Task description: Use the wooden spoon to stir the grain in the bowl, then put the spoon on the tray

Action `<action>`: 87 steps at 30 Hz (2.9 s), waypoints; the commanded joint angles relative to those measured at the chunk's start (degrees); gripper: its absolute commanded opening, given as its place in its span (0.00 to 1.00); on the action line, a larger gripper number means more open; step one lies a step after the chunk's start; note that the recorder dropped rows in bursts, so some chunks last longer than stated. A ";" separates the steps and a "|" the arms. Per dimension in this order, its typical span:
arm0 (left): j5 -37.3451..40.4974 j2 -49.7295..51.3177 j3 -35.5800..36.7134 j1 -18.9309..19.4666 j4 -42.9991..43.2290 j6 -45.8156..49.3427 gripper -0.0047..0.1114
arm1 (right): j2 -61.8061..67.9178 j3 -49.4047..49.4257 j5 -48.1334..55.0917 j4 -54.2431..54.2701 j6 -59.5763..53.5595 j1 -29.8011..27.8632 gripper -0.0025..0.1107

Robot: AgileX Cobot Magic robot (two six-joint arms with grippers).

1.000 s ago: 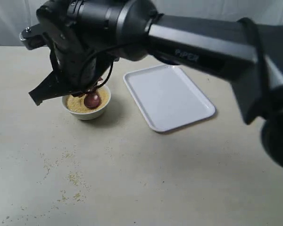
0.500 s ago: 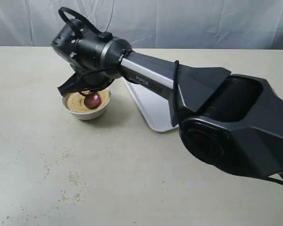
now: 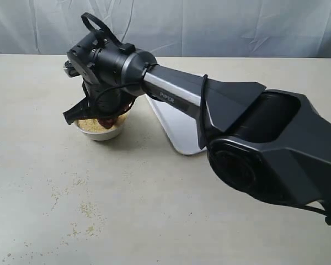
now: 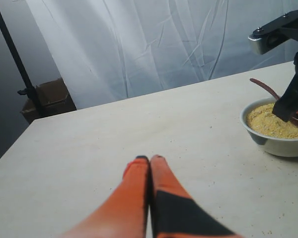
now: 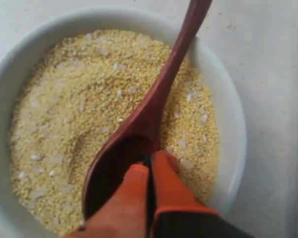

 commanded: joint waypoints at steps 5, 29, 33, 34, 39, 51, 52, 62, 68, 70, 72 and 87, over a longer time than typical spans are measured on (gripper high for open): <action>-0.34 -0.26 0.17 -0.02 -0.17 -0.06 0.04 | -0.11 -0.28 -0.40 2.18 -0.53 1.83 0.02; -0.34 -0.26 0.17 -0.02 -0.17 -0.06 0.04 | -1.98 -0.28 -2.54 -1.74 1.06 1.82 0.02; -0.34 -0.26 0.17 -0.02 -0.17 -0.06 0.04 | -0.95 -0.28 -2.94 -0.22 1.06 1.82 0.02; -0.34 -0.26 0.17 -0.02 -0.17 -0.06 0.04 | -0.95 -0.28 -3.36 -0.22 1.06 1.82 0.02; -0.34 -0.26 0.17 -0.02 -0.17 -0.06 0.04 | -1.45 -0.28 -4.36 -0.87 2.56 1.71 0.02; -0.34 -0.26 0.17 -0.02 -0.17 -0.06 0.04 | -2.74 -0.28 -10.95 0.58 14.07 -2.81 0.35; -0.34 -0.26 0.17 -0.02 -0.17 -0.06 0.04 | -2.25 -0.28 -11.16 0.03 14.85 -2.84 0.35; -0.34 -0.26 0.17 -0.02 -0.17 -0.06 0.04 | -0.42 -0.28 -14.03 -1.35 17.55 -2.84 0.35; -0.34 -0.26 0.17 -0.02 -0.17 -0.06 0.04 | 0.80 -0.28 -14.14 -1.48 17.66 -2.84 0.35; -0.34 -0.26 0.17 -0.02 -0.17 -0.06 0.04 | 1.12 -0.28 -14.14 -1.37 17.66 -2.84 0.35; -0.34 -0.26 0.17 -0.02 -0.17 -0.06 0.04 | 1.51 -0.28 -14.27 -1.12 17.66 -2.84 0.35; -0.34 -0.26 0.17 -0.02 -0.17 -0.06 0.04 | 1.36 -0.28 -14.75 -1.77 17.66 -2.84 0.02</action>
